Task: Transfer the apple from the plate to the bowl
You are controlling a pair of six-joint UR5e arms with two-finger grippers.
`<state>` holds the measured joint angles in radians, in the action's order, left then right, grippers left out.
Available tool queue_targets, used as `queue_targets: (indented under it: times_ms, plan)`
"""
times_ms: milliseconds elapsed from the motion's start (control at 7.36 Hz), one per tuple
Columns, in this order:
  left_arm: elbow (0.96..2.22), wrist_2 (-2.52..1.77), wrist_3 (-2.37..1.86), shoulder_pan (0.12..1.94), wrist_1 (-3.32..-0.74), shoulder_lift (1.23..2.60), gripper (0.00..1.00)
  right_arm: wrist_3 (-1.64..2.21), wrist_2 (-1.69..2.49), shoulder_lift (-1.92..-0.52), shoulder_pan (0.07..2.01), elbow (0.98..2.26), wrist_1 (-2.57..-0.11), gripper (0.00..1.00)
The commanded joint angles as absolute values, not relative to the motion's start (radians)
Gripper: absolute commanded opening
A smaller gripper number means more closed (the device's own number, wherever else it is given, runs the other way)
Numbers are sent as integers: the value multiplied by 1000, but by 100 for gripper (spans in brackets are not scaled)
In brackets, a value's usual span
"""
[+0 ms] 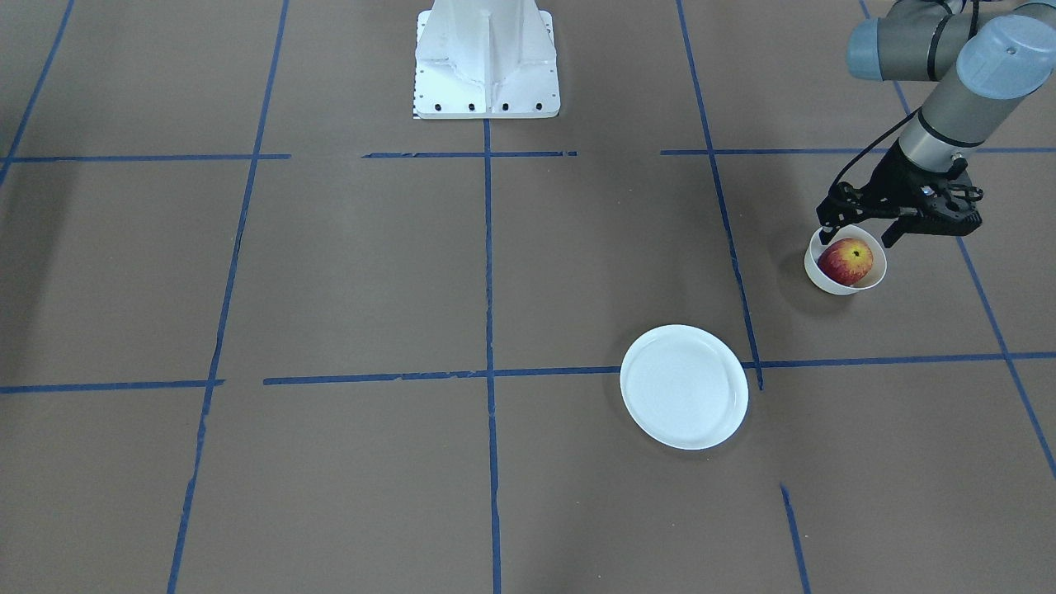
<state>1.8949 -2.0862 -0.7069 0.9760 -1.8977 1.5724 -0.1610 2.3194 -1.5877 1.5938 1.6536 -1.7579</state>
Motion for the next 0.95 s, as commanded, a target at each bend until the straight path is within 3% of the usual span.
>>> queue_targets:
  times_ms: [0,272,544,816]
  plan:
    - [1902,-2086,-419,1118,-1757,1653,100,-161,2319,-1588,1594,1654,-1758,100]
    - [1872,-2177,-214,1300,-1750,1645,100,-161,2319,-1588,1594,1654,-1758,100]
    - [1712,-2365,-117,1464,-1749,1625,100,-161,2319,-1588,1594,1654,-1758,100]
    - [1689,-2398,-110,1529,-1747,1504,100,-161,2319,-1588,1594,1654,-1758,100]
